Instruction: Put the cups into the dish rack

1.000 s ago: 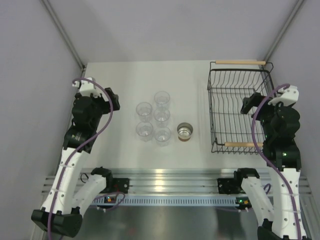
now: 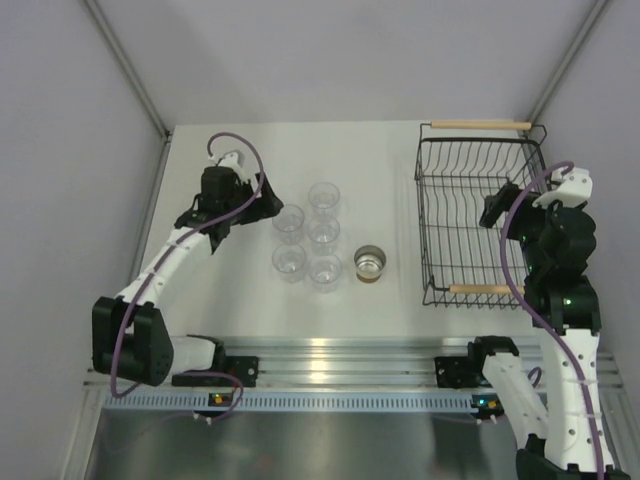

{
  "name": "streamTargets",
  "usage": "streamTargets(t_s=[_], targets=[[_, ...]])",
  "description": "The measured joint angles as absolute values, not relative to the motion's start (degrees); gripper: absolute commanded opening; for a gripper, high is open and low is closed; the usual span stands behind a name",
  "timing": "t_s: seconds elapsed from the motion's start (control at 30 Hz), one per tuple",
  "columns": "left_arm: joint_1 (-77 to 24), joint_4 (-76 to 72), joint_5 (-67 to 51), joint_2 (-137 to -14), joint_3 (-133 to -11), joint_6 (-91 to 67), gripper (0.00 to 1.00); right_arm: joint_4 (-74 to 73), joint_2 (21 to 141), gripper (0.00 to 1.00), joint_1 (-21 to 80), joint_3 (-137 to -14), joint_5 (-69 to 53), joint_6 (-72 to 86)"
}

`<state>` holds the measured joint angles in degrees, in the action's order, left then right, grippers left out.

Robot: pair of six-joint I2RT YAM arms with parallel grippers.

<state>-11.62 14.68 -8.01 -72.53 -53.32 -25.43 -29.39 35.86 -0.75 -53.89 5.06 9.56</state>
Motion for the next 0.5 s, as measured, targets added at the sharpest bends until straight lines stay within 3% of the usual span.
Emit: streamTargets(t_s=[0.5], targets=[[-13.6,12.8,-2.8,-84.9,-54.2,-23.9,0.89,-29.4,36.4,1.0,-0.8,-53.9,4.7,9.5]])
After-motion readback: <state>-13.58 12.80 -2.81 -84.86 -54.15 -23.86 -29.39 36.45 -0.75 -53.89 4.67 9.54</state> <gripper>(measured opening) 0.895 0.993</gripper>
